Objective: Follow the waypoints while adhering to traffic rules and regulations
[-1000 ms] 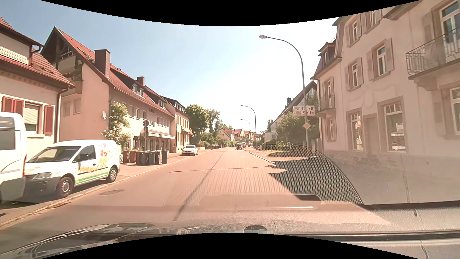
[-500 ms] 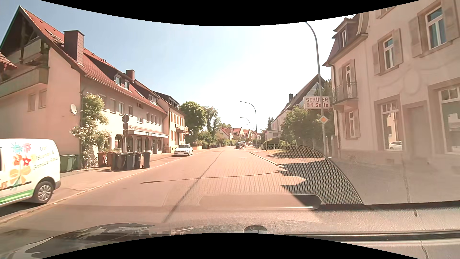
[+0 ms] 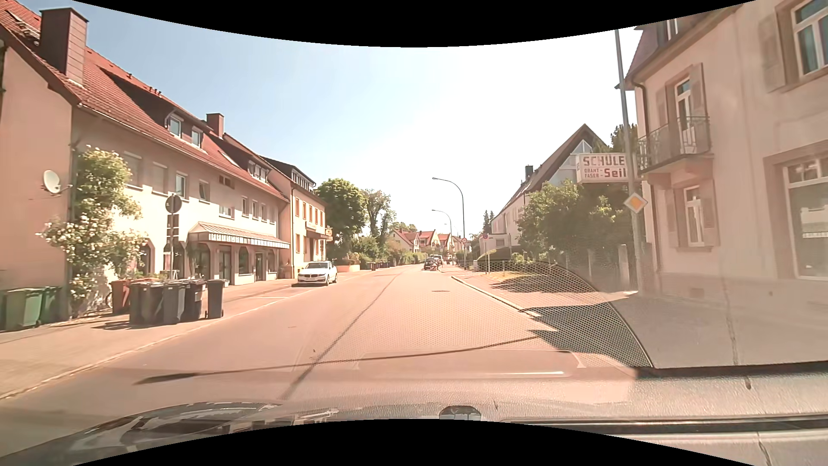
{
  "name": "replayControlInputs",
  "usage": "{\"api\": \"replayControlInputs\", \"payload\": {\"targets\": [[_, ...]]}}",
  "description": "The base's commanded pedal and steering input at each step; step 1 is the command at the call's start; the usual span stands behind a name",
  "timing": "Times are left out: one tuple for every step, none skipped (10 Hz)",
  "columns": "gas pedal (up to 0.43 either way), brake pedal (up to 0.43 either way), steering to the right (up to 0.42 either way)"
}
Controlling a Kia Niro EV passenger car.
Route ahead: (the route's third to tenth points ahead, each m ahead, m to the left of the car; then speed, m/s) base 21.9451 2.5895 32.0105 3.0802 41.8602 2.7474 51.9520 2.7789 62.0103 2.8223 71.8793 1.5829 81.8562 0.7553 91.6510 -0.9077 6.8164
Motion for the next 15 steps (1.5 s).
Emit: {"api": "replayControlInputs", "payload": {"targets": [[0.067,0.0,-0.002],[0.067,0.0,-0.003],[0.067,0.0,-0.004],[0.067,0.0,-0.005],[0.067,0.0,-0.005],[0.067,0.0,-0.005],[0.067,0.0,-0.005],[0.067,0.0,-0.005],[0.067,0.0,-0.006],[0.067,0.0,-0.006],[0.067,0.0,-0.006],[0.067,0.0,-0.006],[0.067,0.0,-0.007],[0.067,0.0,-0.007],[0.067,0.0,-0.007]]}}
